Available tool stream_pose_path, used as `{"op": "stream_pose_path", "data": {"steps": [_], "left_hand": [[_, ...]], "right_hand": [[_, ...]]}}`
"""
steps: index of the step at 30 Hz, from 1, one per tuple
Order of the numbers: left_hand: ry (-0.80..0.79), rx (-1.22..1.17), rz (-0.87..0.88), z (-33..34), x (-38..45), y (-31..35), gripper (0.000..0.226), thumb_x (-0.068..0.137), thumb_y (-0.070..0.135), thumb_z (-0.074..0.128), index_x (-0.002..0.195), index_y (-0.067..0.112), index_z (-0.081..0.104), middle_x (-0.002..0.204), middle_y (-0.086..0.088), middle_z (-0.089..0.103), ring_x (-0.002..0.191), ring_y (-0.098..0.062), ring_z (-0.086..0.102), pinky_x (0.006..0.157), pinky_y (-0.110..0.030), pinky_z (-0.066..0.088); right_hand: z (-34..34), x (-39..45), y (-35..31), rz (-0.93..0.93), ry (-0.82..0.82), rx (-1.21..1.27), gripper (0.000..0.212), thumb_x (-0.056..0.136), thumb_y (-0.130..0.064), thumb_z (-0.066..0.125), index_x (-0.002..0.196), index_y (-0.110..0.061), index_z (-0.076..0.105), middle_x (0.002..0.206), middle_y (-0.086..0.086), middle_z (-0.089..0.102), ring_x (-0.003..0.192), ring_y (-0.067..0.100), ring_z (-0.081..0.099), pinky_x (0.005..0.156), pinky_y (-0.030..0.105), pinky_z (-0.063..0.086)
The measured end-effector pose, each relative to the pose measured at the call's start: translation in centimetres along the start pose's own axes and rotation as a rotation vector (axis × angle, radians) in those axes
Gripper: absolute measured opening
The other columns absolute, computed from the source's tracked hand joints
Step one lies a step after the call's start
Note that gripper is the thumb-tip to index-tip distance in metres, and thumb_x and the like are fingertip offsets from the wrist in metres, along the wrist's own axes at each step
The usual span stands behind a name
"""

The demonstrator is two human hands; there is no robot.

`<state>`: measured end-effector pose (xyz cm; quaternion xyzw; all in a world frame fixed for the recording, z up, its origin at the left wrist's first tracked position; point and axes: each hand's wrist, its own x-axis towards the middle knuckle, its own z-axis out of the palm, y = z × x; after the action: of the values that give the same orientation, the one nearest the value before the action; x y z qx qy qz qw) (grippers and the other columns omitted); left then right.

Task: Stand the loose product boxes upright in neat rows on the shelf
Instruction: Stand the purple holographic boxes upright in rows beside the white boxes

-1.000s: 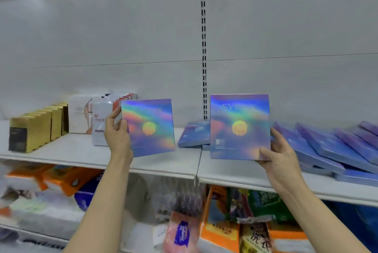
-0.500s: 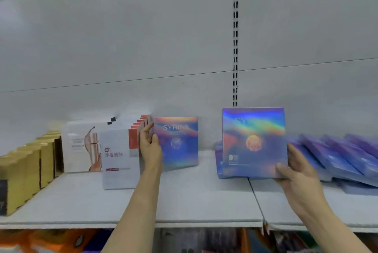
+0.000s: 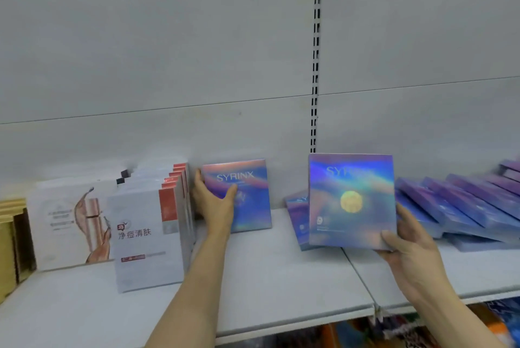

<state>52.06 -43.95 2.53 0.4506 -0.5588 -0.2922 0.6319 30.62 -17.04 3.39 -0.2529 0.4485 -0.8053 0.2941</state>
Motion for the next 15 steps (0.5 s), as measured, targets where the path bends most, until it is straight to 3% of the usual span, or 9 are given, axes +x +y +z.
{"op": "stream_pose_path", "data": {"steps": [2,6,10,15], "left_hand": [[0.007,0.05,0.013,0.5,0.1,0.1,0.096,0.072,0.013,0.084,0.152,0.012,0.031,0.143,-0.018,0.042,0.134,-0.031,0.041,0.112,-0.037,0.031],[-0.025,0.057,-0.01,1.4,0.0,0.6,0.093,0.079,0.013,0.08,0.155,0.017,0.025,0.141,-0.018,0.034,0.13,-0.027,0.038,0.102,-0.023,0.027],[0.006,0.2,0.003,1.7,-0.2,0.3,0.092,0.083,0.019,0.077,0.156,0.01,0.021,0.147,-0.022,0.027,0.132,-0.038,0.031,0.11,-0.036,0.026],[-0.05,0.294,-0.071,1.5,-0.3,1.3,0.095,0.088,0.027,0.072,0.157,0.005,0.011,0.161,-0.018,0.01,0.146,-0.037,0.016,0.118,-0.041,0.018]], "right_hand": [[0.1,0.3,-0.2,-0.001,0.019,-0.004,0.061,0.085,0.023,0.036,0.125,-0.018,0.057,0.096,-0.007,0.074,0.083,0.009,0.07,0.062,0.026,0.058],[0.3,0.8,-0.2,-0.004,0.027,-0.017,0.062,0.084,0.022,0.037,0.127,-0.019,0.056,0.103,-0.004,0.072,0.084,0.01,0.07,0.063,0.026,0.057],[0.3,1.3,-0.6,0.006,0.006,-0.039,0.063,0.085,0.022,0.037,0.126,-0.021,0.057,0.107,-0.004,0.071,0.089,0.014,0.068,0.065,0.026,0.058],[1.0,1.7,-0.1,0.031,-0.006,-0.039,0.066,0.084,0.022,0.037,0.129,-0.021,0.056,0.107,0.001,0.07,0.094,0.022,0.066,0.069,0.03,0.058]]}}
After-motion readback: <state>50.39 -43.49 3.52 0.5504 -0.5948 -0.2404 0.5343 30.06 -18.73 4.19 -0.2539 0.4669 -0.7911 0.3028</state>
